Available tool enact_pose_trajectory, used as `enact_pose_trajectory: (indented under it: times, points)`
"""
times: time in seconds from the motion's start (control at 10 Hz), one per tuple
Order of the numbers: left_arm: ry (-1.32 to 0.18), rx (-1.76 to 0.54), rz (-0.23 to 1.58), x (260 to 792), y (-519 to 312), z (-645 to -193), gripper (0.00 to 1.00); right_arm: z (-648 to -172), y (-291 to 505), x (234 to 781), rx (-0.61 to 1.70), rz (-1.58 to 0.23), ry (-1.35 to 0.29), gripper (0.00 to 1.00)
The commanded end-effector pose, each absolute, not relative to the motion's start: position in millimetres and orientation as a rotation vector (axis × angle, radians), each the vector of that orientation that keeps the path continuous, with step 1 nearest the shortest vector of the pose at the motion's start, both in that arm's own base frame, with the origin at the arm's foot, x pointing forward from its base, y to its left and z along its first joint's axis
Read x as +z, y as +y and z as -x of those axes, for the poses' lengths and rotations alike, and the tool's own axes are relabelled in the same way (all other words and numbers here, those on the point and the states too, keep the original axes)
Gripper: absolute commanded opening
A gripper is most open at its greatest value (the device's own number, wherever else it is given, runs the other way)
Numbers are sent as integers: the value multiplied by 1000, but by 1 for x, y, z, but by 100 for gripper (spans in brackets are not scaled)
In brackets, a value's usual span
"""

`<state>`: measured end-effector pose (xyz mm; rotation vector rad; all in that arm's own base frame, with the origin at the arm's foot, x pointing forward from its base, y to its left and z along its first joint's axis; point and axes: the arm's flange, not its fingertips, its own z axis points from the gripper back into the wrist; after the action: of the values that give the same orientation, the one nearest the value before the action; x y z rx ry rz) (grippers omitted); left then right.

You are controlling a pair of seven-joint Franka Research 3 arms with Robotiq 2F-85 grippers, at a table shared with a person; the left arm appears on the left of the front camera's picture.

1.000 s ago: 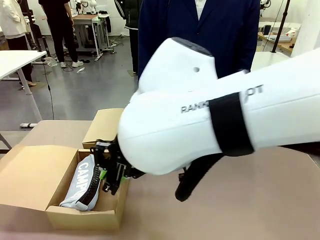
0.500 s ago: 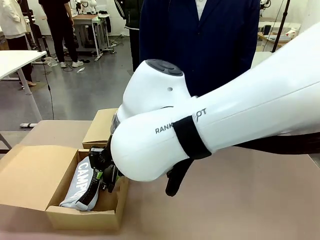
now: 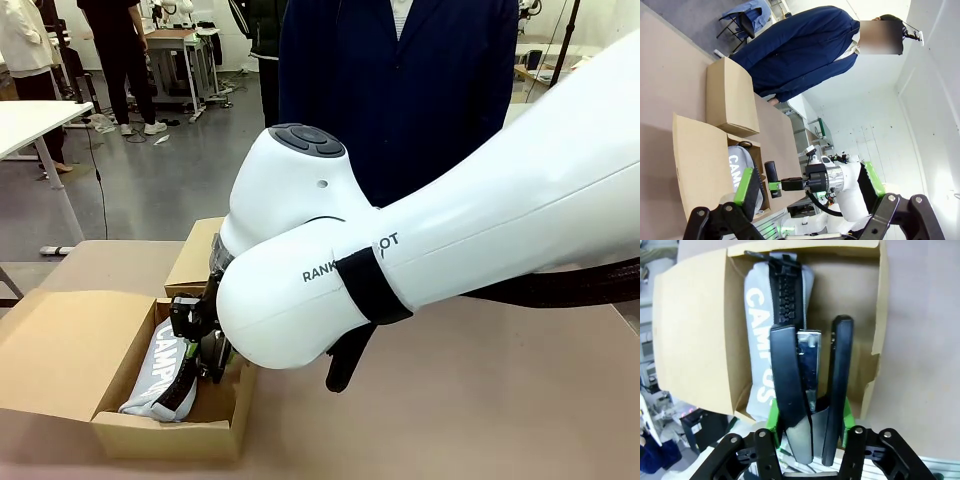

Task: Place items inside the box.
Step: Pick up a Pencil pouch or Stapler and place it inside the Mailer Box closest to the robot.

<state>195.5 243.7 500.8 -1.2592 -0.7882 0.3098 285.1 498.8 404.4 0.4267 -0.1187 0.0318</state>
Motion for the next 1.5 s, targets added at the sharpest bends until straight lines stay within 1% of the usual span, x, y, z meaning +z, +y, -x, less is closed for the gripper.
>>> enact_pose_trajectory:
  times: [0.0, 0.6, 0.9, 1.1, 1.2, 1.4]
  points:
    - [-814, 294, 1275, 503, 244, -196, 100, -285, 508, 408, 11, -410, -135, 100]
    - [-814, 294, 1275, 503, 244, -196, 100, -284, 502, 408, 20, -425, -124, 100]
    - [-814, 294, 1275, 503, 244, -196, 100, -282, 489, 415, 106, -519, -63, 100]
    - [-814, 294, 1275, 503, 244, -196, 100, -272, 437, 442, 174, -646, -2, 100]
    - [-814, 294, 1275, 503, 244, -196, 100, -261, 388, 462, 157, -711, -2, 100]
    - [-814, 294, 1275, 503, 244, -196, 100, -237, 309, 481, 195, -917, 16, 100]
